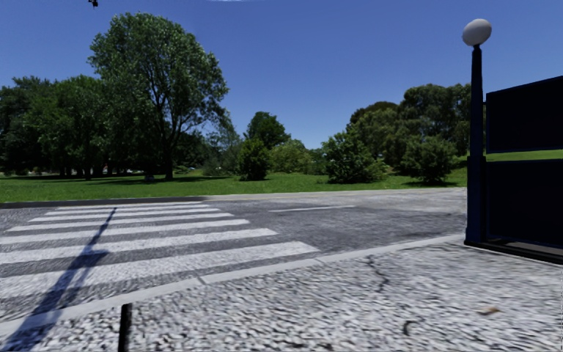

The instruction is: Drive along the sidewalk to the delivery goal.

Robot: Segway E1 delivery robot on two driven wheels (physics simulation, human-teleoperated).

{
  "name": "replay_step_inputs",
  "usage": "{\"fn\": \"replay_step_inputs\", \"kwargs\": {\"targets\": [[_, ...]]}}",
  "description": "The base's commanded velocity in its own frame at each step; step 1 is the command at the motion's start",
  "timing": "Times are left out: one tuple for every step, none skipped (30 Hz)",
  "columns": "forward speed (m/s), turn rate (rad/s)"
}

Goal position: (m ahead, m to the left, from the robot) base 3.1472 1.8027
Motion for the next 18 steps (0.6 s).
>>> {"fn": "replay_step_inputs", "kwargs": {"targets": [[1.7,0.55],[1.7,0.55],[1.7,0.55],[1.7,0.55],[1.7,0.55],[1.7,0.55],[1.7,0.55],[1.7,0.55],[1.7,0.55],[1.7,0.55],[1.7,0.55],[1.7,0.55],[1.7,0.55],[1.7,0.55],[1.7,0.55],[1.7,0.55],[1.7,0.55],[1.7,0.55]]}}
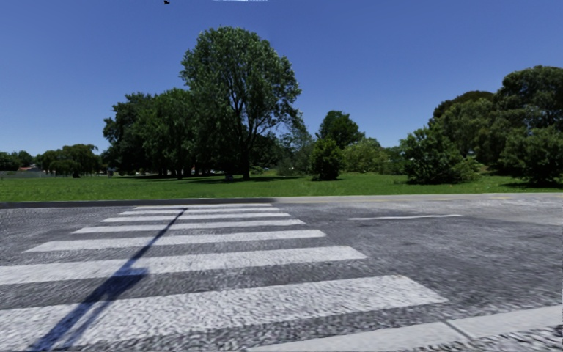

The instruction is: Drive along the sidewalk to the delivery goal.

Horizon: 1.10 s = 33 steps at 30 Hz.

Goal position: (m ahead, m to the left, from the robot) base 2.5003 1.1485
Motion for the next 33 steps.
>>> {"fn": "replay_step_inputs", "kwargs": {"targets": [[1.7,0.55],[1.7,0.55],[1.7,0.55],[1.7,0.55],[1.7,0.55],[1.7,0.55],[1.7,0.55],[1.7,0.55],[1.69,0.55],[1.69,0.55],[1.69,0.55],[1.69,0.55],[1.69,0.55],[1.69,0.55],[1.69,0.55],[1.69,0.55],[1.69,0.56],[1.69,0.61],[1.69,0.61],[1.69,0.66],[1.69,0.67],[1.69,0.67],[1.69,0.67],[1.69,0.67],[1.69,0.67],[1.69,0.67],[1.69,0.67],[1.69,0.67],[1.69,0.67],[1.69,0.67],[1.69,0.67],[1.69,0.67],[1.69,0.67]]}}
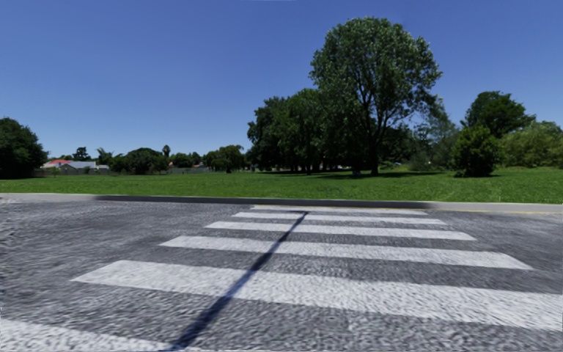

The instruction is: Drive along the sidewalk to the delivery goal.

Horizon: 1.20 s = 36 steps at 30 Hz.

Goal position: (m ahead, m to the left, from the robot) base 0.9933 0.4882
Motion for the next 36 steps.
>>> {"fn": "replay_step_inputs", "kwargs": {"targets": [[1.69,0.67],[1.69,0.66],[1.69,0.64],[1.69,0.64],[1.69,0.61],[1.69,0.59],[1.69,0.59],[1.69,0.59],[1.69,0.59],[1.69,0.55],[1.69,0.39],[1.69,0.39],[1.69,0.0],[1.68,0.0],[1.68,0.0],[1.67,0.0],[1.67,0.0],[1.67,0.0],[1.63,0.0],[0.67,0.0],[0.67,0.0],[0.0,0.0],[0.0,0.0],[0.0,0.0],[0.0,0.0],[0.0,0.0],[0.0,0.0],[0.0,0.0],[0.0,0.0],[0.0,0.0],[0.0,0.0],[0.0,0.0],[0.0,0.0],[0.0,0.0],[0.0,0.0],[0.0,0.0]]}}
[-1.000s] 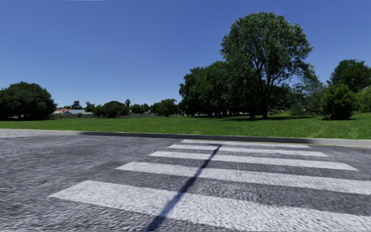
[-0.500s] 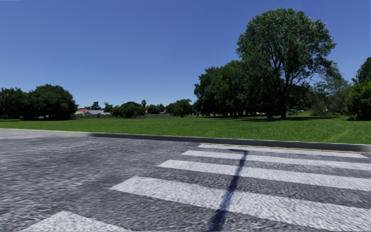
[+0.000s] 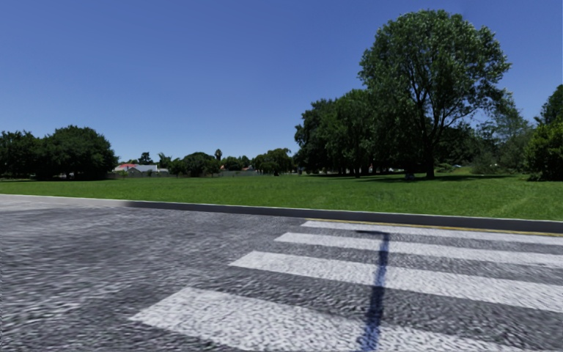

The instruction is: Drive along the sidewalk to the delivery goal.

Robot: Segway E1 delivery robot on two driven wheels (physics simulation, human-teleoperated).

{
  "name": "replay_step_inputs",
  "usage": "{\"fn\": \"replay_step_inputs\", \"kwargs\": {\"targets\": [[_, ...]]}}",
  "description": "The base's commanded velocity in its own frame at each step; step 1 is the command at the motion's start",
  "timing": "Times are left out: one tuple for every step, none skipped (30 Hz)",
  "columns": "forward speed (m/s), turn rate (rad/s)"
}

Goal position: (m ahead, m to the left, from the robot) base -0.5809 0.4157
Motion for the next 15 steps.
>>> {"fn": "replay_step_inputs", "kwargs": {"targets": [[0.0,0.0],[0.0,0.0],[0.0,0.0],[0.0,0.0],[0.0,0.0],[0.0,0.0],[0.0,0.0],[0.0,0.0],[0.0,0.0],[0.0,0.0],[0.0,0.0],[0.0,0.0],[0.0,0.0],[0.0,0.0],[0.0,0.0]]}}
